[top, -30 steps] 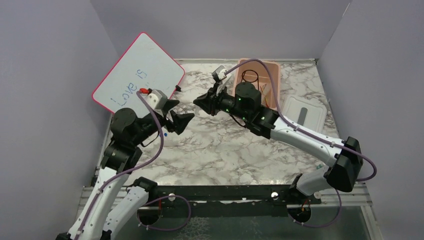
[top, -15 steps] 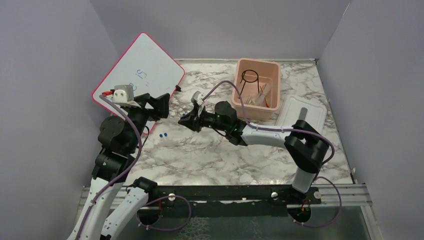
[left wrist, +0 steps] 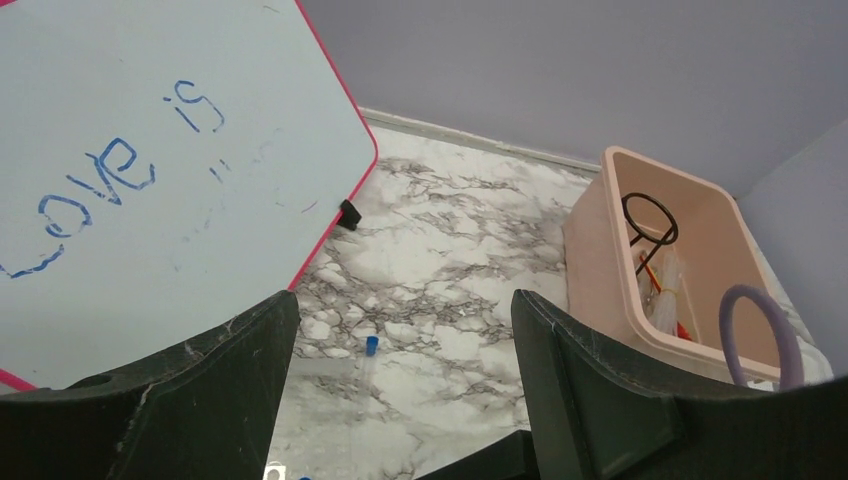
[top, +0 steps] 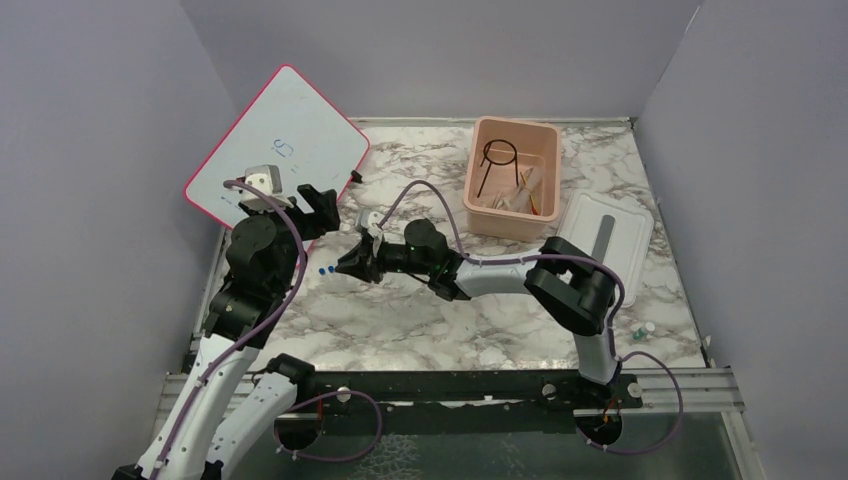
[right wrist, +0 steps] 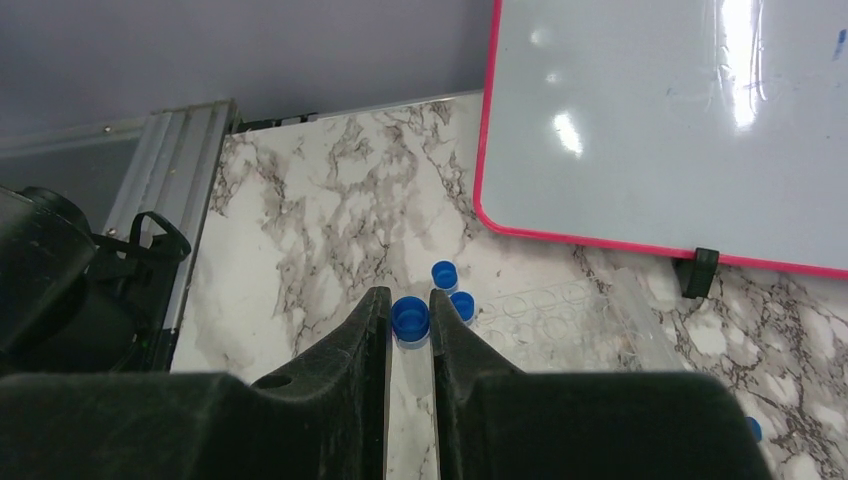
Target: Organize the chemistry lab equipment
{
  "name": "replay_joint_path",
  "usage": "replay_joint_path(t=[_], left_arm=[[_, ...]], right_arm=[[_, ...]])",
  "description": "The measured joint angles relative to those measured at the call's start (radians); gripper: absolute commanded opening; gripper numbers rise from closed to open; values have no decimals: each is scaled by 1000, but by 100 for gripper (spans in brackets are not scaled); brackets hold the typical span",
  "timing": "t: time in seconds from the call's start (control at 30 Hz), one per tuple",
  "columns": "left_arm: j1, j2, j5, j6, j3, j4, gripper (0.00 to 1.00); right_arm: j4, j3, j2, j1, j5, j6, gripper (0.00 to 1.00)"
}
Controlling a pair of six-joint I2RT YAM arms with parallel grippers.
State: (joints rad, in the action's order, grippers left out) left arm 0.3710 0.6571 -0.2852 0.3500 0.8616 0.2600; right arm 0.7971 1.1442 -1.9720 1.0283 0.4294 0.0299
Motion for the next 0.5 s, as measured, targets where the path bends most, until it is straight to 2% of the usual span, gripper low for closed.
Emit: replay_joint_path(t=[0.5], left_arm=[[0, -11, -47, -14, -8, -3, 81]], right_arm=[[48, 48, -104, 5, -38, -5, 19]])
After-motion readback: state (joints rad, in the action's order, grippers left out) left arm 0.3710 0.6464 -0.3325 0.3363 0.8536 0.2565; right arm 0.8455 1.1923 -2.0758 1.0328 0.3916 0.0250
